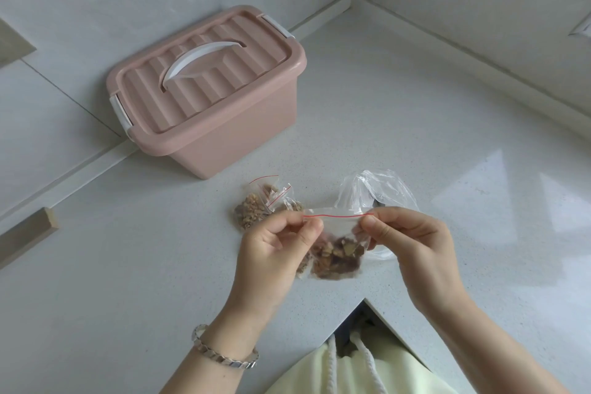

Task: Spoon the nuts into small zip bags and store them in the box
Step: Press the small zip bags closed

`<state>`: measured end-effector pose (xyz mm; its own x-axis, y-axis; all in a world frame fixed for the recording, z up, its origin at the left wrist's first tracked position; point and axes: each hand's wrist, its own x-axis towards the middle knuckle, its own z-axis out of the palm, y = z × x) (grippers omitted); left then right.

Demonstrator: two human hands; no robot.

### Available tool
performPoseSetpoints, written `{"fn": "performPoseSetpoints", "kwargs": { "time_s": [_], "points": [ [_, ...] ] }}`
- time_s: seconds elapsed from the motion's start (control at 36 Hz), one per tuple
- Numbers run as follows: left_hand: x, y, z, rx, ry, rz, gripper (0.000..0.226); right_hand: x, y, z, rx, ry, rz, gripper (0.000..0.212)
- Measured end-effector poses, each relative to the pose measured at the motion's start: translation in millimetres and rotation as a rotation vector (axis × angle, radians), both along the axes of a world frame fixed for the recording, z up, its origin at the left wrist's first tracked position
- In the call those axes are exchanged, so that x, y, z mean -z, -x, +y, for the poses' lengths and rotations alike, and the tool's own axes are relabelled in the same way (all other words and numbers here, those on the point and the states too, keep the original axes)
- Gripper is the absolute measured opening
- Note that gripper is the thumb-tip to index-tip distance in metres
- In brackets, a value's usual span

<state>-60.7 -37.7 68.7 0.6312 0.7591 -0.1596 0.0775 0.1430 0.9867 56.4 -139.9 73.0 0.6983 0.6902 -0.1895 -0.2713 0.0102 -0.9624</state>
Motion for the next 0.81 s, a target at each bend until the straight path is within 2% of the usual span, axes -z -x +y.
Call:
{"fn": "performPoseSetpoints", "kwargs": {
  "time_s": [0.08,0.19,0.28,0.39,0.47,0.56,0.69,0.81],
  "points": [
    [-2,2,3,0.000,0.022,-0.012,0.008,2,-4,-2,-0.029,0.021,-0.046,0.011],
    [-5,3,7,0.037,-0.017,-0.002,0.005,4,-6,-3,-0.086,0.050,-0.158,0.012],
    [-7,3,8,0.052,-0.066,0.012,0.005,5,-7,-2,-0.158,0.084,-0.269,0.004],
    [-7,5,9,0.031,-0.099,0.024,0.023,8,-8,0,-0.219,0.133,-0.470,0.003],
    [-8,6,10,0.067,-0.121,0.036,0.009,9,-9,2,-0.218,0.143,-0.603,0.007],
    [-7,7,11,0.110,-0.182,0.074,0.006,11,-9,4,-0.252,0.122,-0.722,0.010],
    [-1,8,13,0.190,-0.352,0.086,0.014,14,-7,5,-0.277,0.109,-0.763,0.018],
    [1,8,12,0.211,-0.423,0.075,0.010,14,-7,4,-0.276,0.096,-0.783,0.017]
  ]
}}
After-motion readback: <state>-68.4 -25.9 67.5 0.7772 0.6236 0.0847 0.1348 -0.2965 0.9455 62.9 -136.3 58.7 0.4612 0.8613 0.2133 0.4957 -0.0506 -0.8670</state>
